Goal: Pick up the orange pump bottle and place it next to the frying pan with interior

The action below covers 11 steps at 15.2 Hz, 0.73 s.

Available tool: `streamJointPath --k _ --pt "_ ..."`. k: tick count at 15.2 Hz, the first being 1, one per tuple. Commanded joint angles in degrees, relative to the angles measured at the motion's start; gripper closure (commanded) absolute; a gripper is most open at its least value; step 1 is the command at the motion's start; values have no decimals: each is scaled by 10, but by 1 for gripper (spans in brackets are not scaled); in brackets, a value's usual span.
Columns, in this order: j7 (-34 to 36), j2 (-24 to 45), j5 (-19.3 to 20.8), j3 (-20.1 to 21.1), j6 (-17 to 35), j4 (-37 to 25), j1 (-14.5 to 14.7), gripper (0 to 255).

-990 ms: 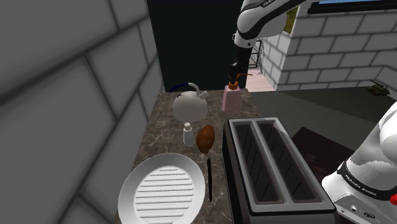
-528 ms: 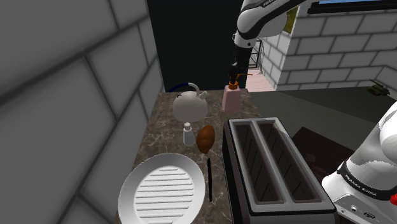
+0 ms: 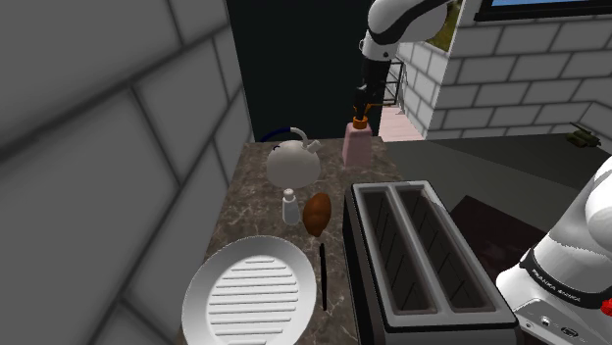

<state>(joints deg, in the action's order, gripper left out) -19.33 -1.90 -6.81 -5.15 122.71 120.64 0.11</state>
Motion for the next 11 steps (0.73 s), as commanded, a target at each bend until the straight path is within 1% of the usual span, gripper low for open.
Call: streamJointPath --k 1,11 --pt "2 -5 2 0 -14 -9 0 255" --pt "11 -24 8 0 -89 -65 -1 255"
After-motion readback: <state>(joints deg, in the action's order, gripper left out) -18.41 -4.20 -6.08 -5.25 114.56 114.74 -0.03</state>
